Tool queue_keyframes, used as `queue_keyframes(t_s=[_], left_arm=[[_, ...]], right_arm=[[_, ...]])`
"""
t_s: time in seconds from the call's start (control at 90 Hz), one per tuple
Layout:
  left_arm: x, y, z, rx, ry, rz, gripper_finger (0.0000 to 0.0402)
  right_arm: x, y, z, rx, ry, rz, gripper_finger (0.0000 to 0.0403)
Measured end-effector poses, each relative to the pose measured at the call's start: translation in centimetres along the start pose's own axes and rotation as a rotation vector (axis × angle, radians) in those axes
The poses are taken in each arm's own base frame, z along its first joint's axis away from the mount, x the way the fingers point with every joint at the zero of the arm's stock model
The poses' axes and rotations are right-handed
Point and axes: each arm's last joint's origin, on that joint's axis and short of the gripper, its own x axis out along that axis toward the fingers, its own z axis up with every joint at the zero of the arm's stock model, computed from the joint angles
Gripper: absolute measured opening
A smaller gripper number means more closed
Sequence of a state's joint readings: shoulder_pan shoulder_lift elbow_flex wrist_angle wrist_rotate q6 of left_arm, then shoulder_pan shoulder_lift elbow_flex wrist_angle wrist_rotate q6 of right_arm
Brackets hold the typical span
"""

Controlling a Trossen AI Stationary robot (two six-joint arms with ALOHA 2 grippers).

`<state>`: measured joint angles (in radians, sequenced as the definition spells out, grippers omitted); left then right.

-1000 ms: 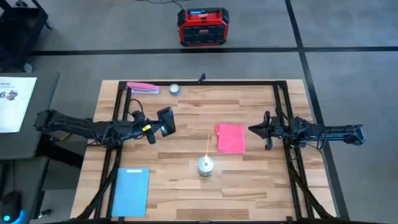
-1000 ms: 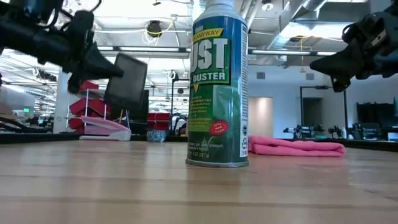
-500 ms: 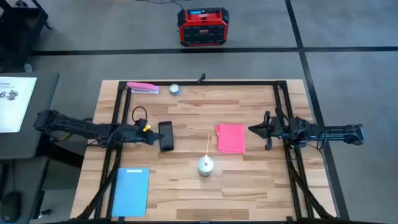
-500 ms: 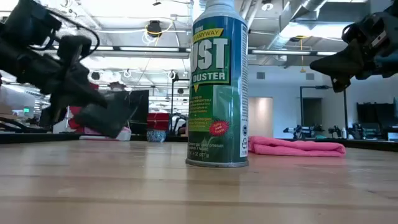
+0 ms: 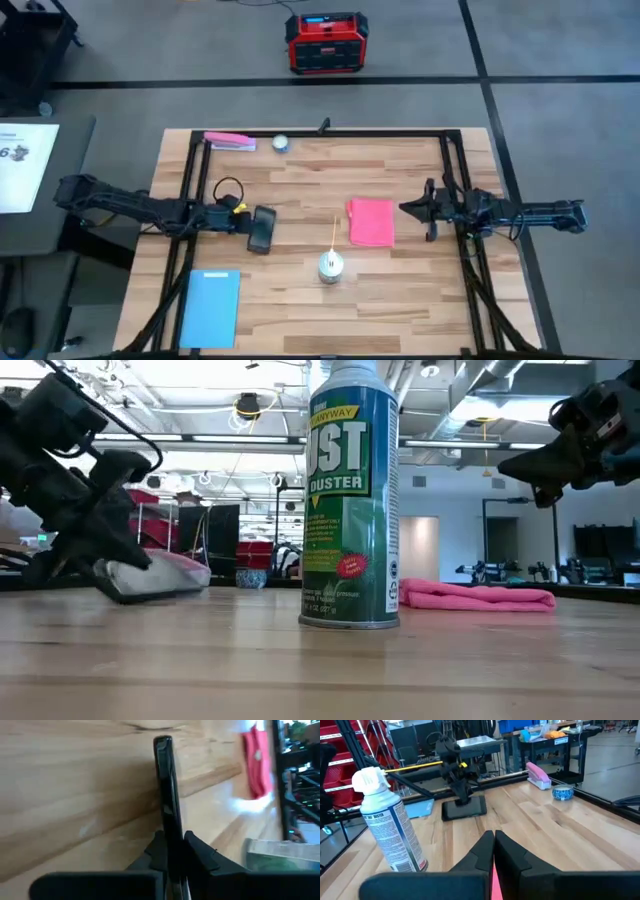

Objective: Apply microfiber cloth
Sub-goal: Wipe the front of the black cellphone with the pink microfiber cloth, then return to Home Position

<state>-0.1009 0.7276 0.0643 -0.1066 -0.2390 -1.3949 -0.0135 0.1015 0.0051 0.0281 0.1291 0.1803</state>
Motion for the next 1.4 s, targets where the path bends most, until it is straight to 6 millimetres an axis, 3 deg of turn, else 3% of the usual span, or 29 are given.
queue_keyframes(t_s=[0.278,0.522,0.789,1.178,1.3,1.4], left_arm=[[0.4,0.5,-0.2,0.036,0.013,0.069,0.0119],[0.4,0.3,-0.2,0.082,0.013,0.046,0.0162],[0.5,0.0,0.0,0.194,-0.005,0.005,0.0165],[-0.8,-3.0,0.9,0.382,-0.046,-0.095,0.0166],[-1.4,-3.9,1.0,0.521,-0.007,-0.129,0.0162],[-2.1,-5.2,1.1,0.687,-0.013,-0.201,0.0136]], right_arm=[[0.2,0.0,-0.2,0.007,0.025,-0.004,0.0000],[0.2,0.0,-0.2,0.010,0.028,-0.005,0.0000],[0.2,0.0,-0.3,-0.001,0.029,-0.005,0.0000],[0.2,0.0,-0.3,-0.002,0.029,-0.005,0.0000],[0.2,0.0,-0.3,-0.010,0.030,-0.005,0.0000],[0.2,0.0,-0.3,-0.010,0.030,-0.005,0.0000]])
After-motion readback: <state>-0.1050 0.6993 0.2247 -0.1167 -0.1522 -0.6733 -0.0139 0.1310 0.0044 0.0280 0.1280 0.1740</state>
